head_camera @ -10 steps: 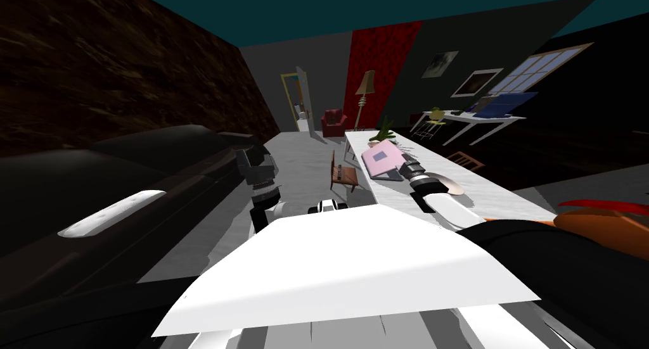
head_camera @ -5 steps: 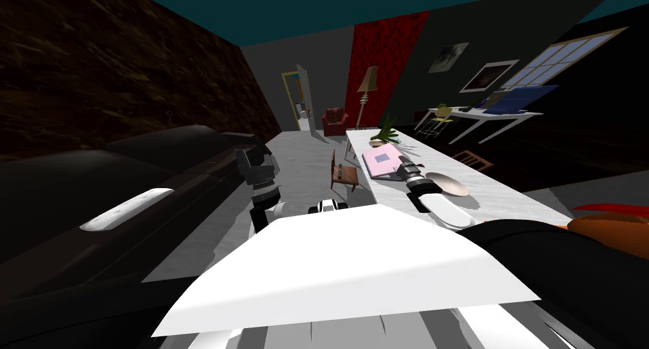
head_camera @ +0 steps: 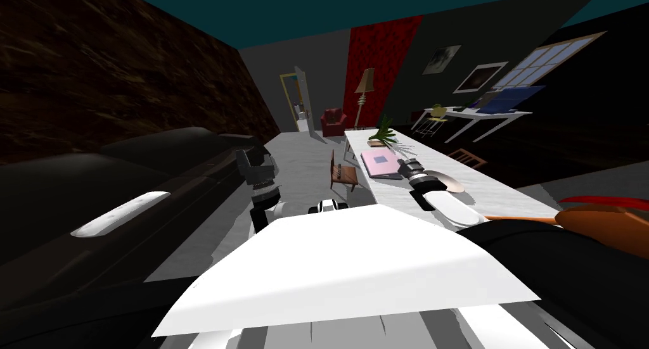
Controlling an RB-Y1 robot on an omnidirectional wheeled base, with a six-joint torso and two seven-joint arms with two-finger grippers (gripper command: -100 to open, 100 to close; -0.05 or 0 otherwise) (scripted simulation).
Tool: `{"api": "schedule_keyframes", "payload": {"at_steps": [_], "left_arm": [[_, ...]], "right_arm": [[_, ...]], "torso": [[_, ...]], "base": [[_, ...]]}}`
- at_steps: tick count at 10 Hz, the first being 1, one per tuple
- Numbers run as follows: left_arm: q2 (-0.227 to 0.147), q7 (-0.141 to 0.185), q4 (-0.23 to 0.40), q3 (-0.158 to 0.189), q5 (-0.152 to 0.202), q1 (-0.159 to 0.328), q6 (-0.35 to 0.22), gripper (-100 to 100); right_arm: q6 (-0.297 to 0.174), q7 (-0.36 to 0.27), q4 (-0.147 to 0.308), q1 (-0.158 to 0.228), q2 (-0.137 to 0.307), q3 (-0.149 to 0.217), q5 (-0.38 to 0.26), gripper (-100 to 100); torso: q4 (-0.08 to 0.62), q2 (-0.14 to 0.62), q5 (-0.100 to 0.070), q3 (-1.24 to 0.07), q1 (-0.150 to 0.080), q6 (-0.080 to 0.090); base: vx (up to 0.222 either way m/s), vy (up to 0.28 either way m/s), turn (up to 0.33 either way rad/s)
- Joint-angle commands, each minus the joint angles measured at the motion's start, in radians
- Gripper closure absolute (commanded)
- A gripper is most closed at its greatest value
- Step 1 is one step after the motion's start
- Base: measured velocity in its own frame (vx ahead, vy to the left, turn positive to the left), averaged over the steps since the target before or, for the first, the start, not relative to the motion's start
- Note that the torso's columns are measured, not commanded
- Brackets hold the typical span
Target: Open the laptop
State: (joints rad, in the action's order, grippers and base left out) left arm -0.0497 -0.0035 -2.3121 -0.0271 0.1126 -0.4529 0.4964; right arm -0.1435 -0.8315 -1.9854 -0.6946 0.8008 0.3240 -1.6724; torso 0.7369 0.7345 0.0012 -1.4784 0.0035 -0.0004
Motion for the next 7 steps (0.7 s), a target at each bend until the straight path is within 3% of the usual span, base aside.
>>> {"api": "schedule_keyframes", "payload": {"at_steps": [1,4,5,6,7], "left_arm": [[0.000,0.000,0.000,0.000,0.000,0.000,0.000,0],[0.000,0.000,0.000,0.000,0.000,0.000,0.000,0],[0.000,0.000,0.000,0.000,0.000,0.000,0.000,0],[0.000,0.000,0.000,0.000,0.000,0.000,0.000,0],[0.000,0.000,0.000,0.000,0.000,0.000,0.000,0]], "right_arm": [[0.032,0.035,-0.018,-0.018,0.048,0.051,0.026,-100],[0.042,0.042,-0.023,-0.023,0.060,0.066,0.035,-100],[0.064,0.055,-0.034,-0.031,0.084,0.095,0.053,-100],[0.051,0.046,-0.029,-0.027,0.073,0.079,0.043,-100],[0.052,0.051,-0.030,-0.028,0.075,0.081,0.043,0]], "torso": [[0.000,0.001,0.000,0.001,-0.002,0.000],[0.002,0.005,-0.002,0.003,-0.006,0.000],[0.002,0.006,-0.002,0.004,-0.006,0.000],[0.002,0.005,-0.001,0.003,-0.004,0.001],[0.001,0.004,-0.001,0.003,-0.003,0.000]], "base": [[0.048,0.058,-0.111],[0.022,0.021,-0.020],[0.006,0.014,-0.094],[0.003,0.009,-0.029],[0.000,0.000,0.000]]}}
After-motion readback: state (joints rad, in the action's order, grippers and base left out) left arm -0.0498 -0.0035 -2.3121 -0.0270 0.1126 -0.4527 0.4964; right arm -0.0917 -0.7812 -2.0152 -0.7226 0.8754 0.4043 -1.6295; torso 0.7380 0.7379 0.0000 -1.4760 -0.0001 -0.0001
